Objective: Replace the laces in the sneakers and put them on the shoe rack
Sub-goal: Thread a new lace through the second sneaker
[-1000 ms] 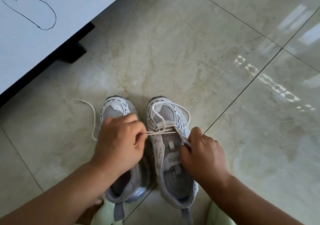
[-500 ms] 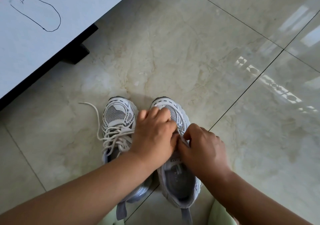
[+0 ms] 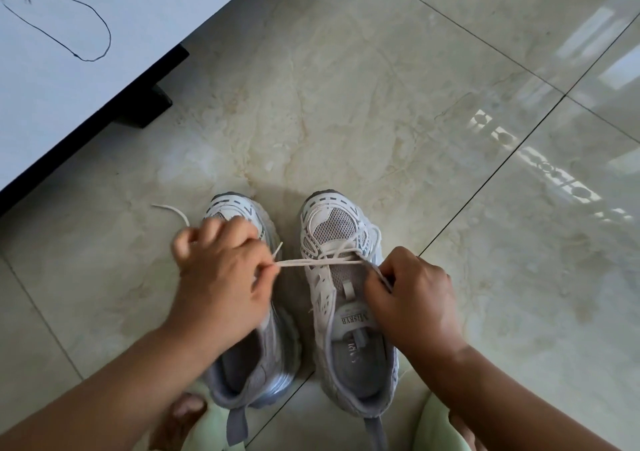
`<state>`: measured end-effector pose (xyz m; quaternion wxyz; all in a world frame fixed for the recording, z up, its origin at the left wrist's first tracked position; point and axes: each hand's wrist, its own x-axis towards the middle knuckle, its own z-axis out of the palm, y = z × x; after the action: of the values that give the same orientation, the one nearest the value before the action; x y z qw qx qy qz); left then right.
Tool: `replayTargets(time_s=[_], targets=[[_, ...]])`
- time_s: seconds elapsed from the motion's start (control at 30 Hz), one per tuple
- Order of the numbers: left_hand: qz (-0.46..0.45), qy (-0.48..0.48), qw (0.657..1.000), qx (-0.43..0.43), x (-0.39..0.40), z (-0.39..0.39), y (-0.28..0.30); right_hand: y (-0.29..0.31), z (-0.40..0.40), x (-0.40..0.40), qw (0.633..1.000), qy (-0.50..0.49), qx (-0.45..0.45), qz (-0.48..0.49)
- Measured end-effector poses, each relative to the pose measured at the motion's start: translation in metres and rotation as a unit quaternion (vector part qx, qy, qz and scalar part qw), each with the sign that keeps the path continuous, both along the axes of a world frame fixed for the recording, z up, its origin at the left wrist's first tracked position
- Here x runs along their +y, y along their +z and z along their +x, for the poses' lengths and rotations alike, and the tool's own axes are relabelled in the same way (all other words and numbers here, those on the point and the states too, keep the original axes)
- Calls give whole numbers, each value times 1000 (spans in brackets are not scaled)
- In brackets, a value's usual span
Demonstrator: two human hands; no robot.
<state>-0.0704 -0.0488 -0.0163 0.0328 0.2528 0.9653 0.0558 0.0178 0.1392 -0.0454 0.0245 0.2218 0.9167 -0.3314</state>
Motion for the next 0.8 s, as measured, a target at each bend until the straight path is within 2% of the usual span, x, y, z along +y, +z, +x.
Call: replayTargets(time_s=[0.07, 0.17, 0.23, 0.33, 0.43, 0.67, 0.8], targets=[[-26, 34, 999, -6, -17, -2, 1, 2, 0, 1, 1000, -3, -11, -14], [-16, 64, 998, -2, -13, -1, 8, 5, -1, 1, 1000, -3, -13, -17], [19, 44, 999, 8, 5, 3, 13, 6, -1, -1, 1000, -4, -11, -19], [68, -37, 997, 4, 39, 10, 11, 4, -1, -1, 1000, 2, -9, -10], [60, -98, 993, -7, 66, 14, 1, 2, -1, -3, 1000, 3, -3, -5], [21, -122, 990, -61, 73, 3, -12, -2, 0, -5, 1000, 5, 20, 15], [14, -95, 994, -44, 58, -7, -9, 2, -3, -1, 999, -23, -20, -13]])
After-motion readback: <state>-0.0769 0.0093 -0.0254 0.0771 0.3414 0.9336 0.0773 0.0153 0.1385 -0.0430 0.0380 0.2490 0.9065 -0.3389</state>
